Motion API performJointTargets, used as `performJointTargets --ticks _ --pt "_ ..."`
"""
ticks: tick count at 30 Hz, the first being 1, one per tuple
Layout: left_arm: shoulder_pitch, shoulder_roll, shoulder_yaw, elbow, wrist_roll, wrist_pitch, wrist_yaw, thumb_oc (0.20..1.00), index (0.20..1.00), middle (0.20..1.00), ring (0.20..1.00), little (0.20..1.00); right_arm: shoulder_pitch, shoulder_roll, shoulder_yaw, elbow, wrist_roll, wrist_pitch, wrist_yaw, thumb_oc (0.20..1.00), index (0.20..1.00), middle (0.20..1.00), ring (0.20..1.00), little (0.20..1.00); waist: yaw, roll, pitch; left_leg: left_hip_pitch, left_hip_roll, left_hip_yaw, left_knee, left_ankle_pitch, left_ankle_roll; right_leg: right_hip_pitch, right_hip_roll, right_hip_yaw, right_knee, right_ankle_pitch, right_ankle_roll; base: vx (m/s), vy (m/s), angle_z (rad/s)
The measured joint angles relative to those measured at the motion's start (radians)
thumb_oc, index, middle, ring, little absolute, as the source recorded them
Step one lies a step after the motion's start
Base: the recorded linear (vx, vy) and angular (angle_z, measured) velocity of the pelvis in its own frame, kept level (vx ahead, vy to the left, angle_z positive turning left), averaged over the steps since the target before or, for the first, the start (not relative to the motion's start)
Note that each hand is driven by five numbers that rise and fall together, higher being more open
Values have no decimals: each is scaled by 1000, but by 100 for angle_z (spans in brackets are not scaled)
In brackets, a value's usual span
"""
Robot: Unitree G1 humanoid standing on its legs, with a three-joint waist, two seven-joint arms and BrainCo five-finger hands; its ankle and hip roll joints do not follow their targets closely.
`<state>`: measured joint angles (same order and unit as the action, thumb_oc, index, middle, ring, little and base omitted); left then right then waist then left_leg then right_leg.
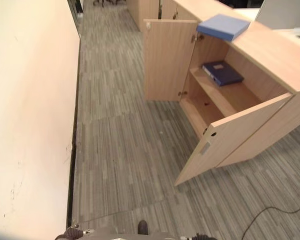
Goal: Put the empty folder in the office cabinet
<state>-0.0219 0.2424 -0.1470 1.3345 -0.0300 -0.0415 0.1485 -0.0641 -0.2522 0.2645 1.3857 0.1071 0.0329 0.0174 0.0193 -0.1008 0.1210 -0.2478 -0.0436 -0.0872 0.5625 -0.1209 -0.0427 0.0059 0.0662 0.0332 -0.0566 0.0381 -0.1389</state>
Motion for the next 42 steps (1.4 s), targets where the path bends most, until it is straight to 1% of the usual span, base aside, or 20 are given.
performJointTargets --ticks 2,3,5,7,10,11,13,14,15,16,18,21,24,29,30,33,36,37,39,42 --pt "4 2 9 -2 -2 0 -1 1000 1000 1000 1000 1000 6 -5 -3 2 0 2 0 1000 1000 1000 1000 1000 11 5 20 -2 2 14 -223 27 -14 32 -13 0 -28 -1 10 277 94 3" --pt "11 -5 9 -3 -2 0 -3 1000 1000 1000 1000 1000 5 -15 -3 10 -1 2 0 1000 1000 1000 1000 1000 20 30 36 15 -1 19 -455 105 -30 51 -11 -2 -37 -7 35 282 96 3" --pt "9 -15 12 3 -2 1 -3 1000 1000 1000 1000 1000 0 -21 -1 30 -3 3 -1 1000 1000 1000 1000 1000 23 61 45 19 -1 7 -634 196 -57 70 3 -9 -32 -27 39 294 85 5" --pt "18 -17 7 0 -3 0 -4 1000 1000 1000 1000 1000 -4 -25 1 31 -10 3 0 1000 1000 1000 1000 1000 40 91 52 -19 -3 -5 -662 246 -59 112 15 5 -32 -60 47 356 155 -6" --pt "33 -24 25 14 -4 0 -4 1000 1000 1000 1000 1000 1 -28 -7 39 -12 1 0 1000 1000 1000 1000 1000 64 109 50 -33 -1 -1 -657 251 -54 186 13 31 -32 -112 60 259 150 -29" --pt "37 -28 29 22 -4 1 -4 1000 1000 1000 1000 1000 5 -29 -7 35 -12 -1 0 1000 1000 1000 1000 1000 75 109 45 -37 2 1 -634 249 -50 206 5 41 -31 -119 38 375 279 -65" --pt "66 -42 34 29 -4 3 -7 1000 1000 1000 1000 1000 12 -26 -3 39 -20 0 3 1000 1000 1000 1000 1000 77 95 2 -27 -4 15 -573 262 10 244 -30 83 -29 -168 100 248 206 -73" --pt "70 -52 32 32 -4 7 -8 1000 1000 1000 1000 1000 24 -35 0 40 -20 2 4 1000 1000 1000 1000 1000 69 114 -16 19 5 20 -590 278 46 265 -21 84 -15 -185 128 246 228 -11" --pt "60 -44 26 36 -4 8 -8 1000 1000 1000 1000 1000 46 -24 -4 39 -21 2 0 1000 1000 1000 1000 1000 57 106 -24 60 -11 12 -631 366 86 275 -28 74 27 -209 164 246 229 29" --pt "39 -38 18 24 -4 3 -8 1000 1000 1000 1000 1000 55 -13 -6 40 -21 3 6 1000 1000 1000 1000 1000 47 99 -28 86 -17 -2 -654 372 131 245 -33 64 120 -210 200 235 210 34" --pt "26 -23 13 14 -4 -8 -6 1000 1000 1000 1000 1000 61 9 -28 62 -22 3 3 1000 1000 1000 1000 1000 55 83 -56 104 -20 0 -653 326 132 183 -67 56 238 -256 227 146 160 -11" --pt "-16 3 -6 19 -4 -3 -7 1000 1000 1000 1000 1000 52 17 -2 60 -49 2 9 1000 1000 1000 1000 1000 51 30 -93 118 -74 25 -653 281 135 116 -199 67 257 -262 259 86 126 -15" --pt "-35 32 -19 -2 -4 -10 -4 1000 1000 1000 1000 1000 6 -1 19 52 -51 9 11 1000 1000 1000 1000 1000 88 22 -90 123 -109 49 -636 216 105 2 -302 121 291 -184 360 86 71 -14" --pt "-13 65 -23 -9 -4 -5 -2 1000 1000 1000 1000 1000 -15 22 66 21 -62 15 28 1000 1000 1000 1000 1000 157 27 -86 98 -137 57 -582 142 134 -22 -418 84 291 -56 367 55 -53 1" --pt "-11 83 -24 -12 -4 -2 -2 1000 1000 1000 1000 1000 -35 44 101 17 -92 15 39 1000 1000 1000 1000 1000 165 24 -90 83 -142 56 -554 137 141 -22 -460 44 270 29 377 82 20 21" --pt "10 104 -32 -20 -3 1 -2 1000 1000 1000 1000 1000 -58 56 160 -35 -128 17 58 1000 1000 1000 1000 1000 195 28 -90 82 -145 76 -551 136 146 -13 -523 -38 236 125 406 79 55 -6" --pt "28 116 -29 -46 -2 -1 -2 1000 1000 1000 1000 1000 -88 57 173 -117 -139 9 71 1000 1000 1000 1000 1000 198 18 -98 110 -145 72 -572 133 152 -10 -482 -74 183 126 433 202 140 -24" --pt "26 110 -21 -51 -2 -3 -3 1000 1000 1000 1000 1000 -87 57 183 -163 -150 8 71 1000 1000 1000 1000 1000 186 25 -102 138 -125 61 -593 136 174 -41 -389 -69 214 27 418 335 221 -17" --pt "29 98 -16 -38 -1 -2 -11 1000 1000 1000 1000 1000 -102 74 218 -165 -159 -5 71 1000 1000 1000 1000 1000 124 37 -97 191 -93 37 -616 143 173 -100 -207 -53 175 -53 370 294 150 26" --pt "25 70 -7 -30 0 -1 -15 1000 1000 1000 1000 1000 -84 73 244 -161 -159 -1 71 1000 1000 1000 1000 1000 73 27 -84 234 -103 17 -630 116 176 -253 -100 -49 155 -12 313 267 87 29"
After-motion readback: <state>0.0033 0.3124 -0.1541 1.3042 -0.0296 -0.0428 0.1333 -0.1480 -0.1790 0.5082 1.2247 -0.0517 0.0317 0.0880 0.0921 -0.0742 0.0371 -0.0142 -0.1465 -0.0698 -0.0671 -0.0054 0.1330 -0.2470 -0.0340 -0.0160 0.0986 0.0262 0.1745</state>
